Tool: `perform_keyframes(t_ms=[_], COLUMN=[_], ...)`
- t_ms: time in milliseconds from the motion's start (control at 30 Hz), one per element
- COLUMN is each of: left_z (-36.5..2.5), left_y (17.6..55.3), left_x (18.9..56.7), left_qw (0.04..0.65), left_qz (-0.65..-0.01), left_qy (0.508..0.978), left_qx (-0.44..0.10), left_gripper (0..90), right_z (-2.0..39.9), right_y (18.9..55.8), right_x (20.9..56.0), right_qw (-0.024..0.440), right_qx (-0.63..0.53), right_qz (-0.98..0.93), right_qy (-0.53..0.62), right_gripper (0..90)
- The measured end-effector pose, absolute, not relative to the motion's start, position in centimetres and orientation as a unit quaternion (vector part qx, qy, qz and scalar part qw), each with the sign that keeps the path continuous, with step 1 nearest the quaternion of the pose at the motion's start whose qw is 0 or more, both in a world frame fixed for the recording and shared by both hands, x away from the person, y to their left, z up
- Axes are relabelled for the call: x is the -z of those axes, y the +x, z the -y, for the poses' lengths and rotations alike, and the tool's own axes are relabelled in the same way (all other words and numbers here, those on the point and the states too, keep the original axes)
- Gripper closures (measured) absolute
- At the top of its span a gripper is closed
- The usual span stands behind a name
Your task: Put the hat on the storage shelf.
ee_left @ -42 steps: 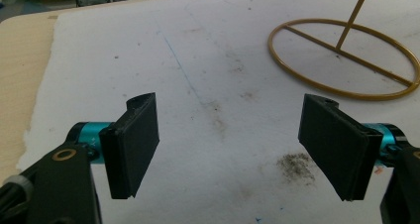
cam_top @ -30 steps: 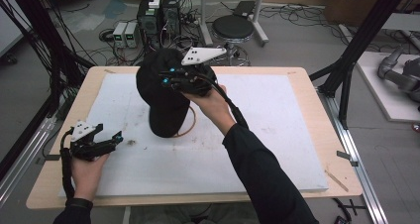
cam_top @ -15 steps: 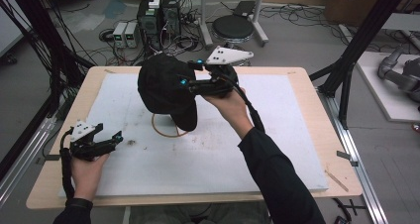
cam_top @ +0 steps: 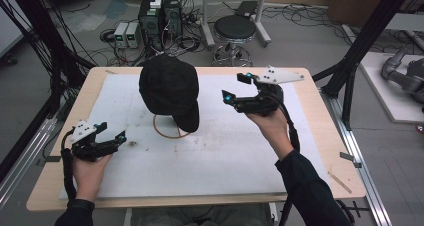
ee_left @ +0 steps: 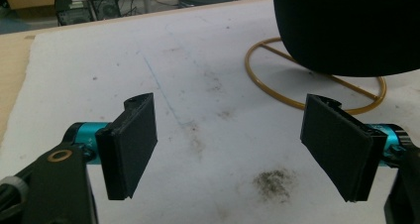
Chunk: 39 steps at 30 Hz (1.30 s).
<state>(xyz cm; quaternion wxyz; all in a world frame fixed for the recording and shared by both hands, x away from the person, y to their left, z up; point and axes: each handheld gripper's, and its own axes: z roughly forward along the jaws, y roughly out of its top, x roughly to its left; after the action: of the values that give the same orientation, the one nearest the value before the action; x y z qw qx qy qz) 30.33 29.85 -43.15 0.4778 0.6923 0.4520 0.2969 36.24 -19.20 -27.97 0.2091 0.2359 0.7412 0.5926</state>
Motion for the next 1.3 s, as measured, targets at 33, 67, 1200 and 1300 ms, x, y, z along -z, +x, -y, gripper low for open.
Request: perform_keyframes(t_ms=[33, 67, 1200, 1300], left_z=[-29.7, -29.6, -27.5, -27.4], left_y=[30.3, 30.3, 30.9, 31.0], left_x=[43.1, 43.1, 42.7, 42.8], left_qw=[0.481, 0.482, 0.502, 0.499], left_qz=[-0.450, -0.448, -0.396, -0.390], left_qy=[0.692, 0.692, 0.712, 0.718], left_qx=[-0.297, -0.297, -0.290, -0.289], left_gripper=[21.4, 21.4, 20.2, 20.0], right_z=[19.7, 20.5, 32.9, 33.1], right_y=[36.0, 35.7, 32.9, 33.2], right_x=[28.3, 28.7, 42.3, 42.7], right_qw=[0.209, 0.209, 0.247, 0.251], right_qx=[-0.594, -0.594, -0.521, -0.510], right_qz=[-0.740, -0.738, -0.690, -0.695], right_qy=[0.238, 0.243, 0.437, 0.440], right_gripper=[21.4, 21.2, 19.5, 19.5])
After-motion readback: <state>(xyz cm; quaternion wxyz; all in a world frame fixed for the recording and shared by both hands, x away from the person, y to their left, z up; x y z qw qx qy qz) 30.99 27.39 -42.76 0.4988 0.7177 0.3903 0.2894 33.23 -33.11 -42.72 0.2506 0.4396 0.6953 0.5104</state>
